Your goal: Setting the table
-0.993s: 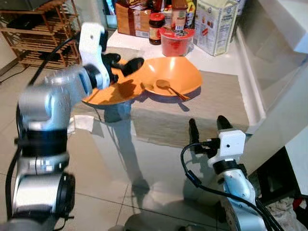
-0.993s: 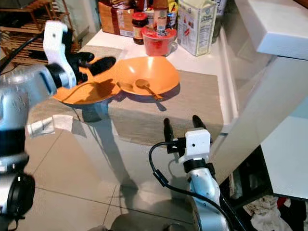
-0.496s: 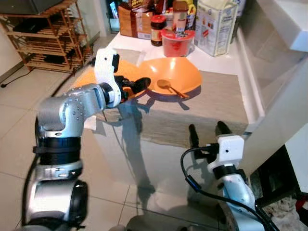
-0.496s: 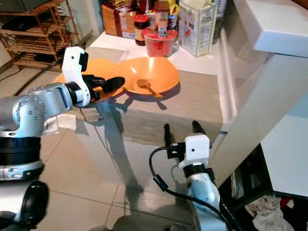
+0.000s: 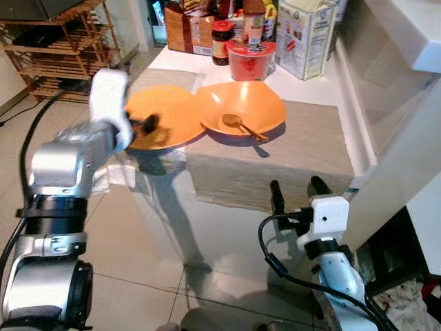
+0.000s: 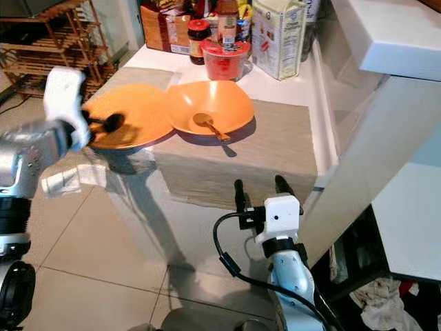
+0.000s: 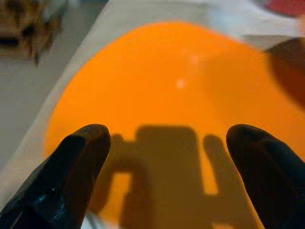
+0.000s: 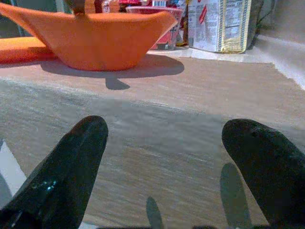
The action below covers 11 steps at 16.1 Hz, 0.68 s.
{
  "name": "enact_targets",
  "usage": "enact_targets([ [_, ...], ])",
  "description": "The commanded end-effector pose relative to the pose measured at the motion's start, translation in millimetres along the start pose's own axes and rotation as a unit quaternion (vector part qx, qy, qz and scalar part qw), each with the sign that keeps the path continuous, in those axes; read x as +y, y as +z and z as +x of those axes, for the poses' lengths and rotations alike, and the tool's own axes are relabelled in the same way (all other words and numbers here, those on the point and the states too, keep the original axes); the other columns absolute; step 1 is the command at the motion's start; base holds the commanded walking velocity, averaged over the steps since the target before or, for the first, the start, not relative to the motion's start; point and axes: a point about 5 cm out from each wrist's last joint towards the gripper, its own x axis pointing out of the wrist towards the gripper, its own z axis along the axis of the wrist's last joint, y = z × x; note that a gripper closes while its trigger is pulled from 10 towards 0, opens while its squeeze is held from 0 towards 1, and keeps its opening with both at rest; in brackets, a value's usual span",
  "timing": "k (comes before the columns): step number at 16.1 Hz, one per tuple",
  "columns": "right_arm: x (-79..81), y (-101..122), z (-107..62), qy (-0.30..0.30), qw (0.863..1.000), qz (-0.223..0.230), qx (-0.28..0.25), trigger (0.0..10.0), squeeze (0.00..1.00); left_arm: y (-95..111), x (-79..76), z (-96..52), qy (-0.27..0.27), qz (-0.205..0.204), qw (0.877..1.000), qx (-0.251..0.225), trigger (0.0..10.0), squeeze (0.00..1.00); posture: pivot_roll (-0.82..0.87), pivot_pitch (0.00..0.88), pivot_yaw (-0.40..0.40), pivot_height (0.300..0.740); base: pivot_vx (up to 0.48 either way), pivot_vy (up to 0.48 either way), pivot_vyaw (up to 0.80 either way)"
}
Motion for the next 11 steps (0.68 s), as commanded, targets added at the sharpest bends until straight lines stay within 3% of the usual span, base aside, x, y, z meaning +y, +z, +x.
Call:
enact_targets([
  [1,0.9,1,-1.6,0.000,1.000,-0.003,-0.002,10.0,0.00,-3,9.8,-3.9,0.013,-0.035,0.999,0.007,10.0,0.00,-0.01,0.037,0.042,0.727,0.000,0.000,0.00],
  [3,1.5,1,-2.4,0.000,1.000,-0.002,-0.001,10.0,0.00,-4,20.1,-8.6,0.026,-0.047,0.999,0.000,10.0,0.00,0.00,0.040,0.039,0.727,0.000,0.000,0.00],
  [5,2.2,1,-1.5,0.004,1.000,-0.001,-0.001,10.0,0.00,1,28.6,-12.0,0.038,-0.025,0.999,-0.024,10.0,0.00,0.01,0.042,0.033,0.727,0.000,0.000,0.00],
  [6,2.6,1,1.2,0.006,1.000,-0.001,-0.003,10.0,0.00,10,20.2,-12.9,0.026,-0.003,0.998,-0.060,10.0,0.00,0.01,0.041,0.030,0.727,0.000,0.000,0.00],
  [8,2.4,2,3.2,0.007,1.000,-0.002,-0.005,10.0,0.00,15,7.9,-13.0,-0.001,-0.021,0.997,-0.081,10.0,0.00,0.01,0.039,0.029,0.727,0.000,0.000,0.00],
  [11,1.4,2,3.3,0.006,1.000,-0.003,-0.006,10.0,0.00,15,-7.2,-10.4,-0.045,-0.094,0.991,-0.082,10.0,0.00,0.00,0.035,0.029,0.727,0.000,0.000,0.00],
])
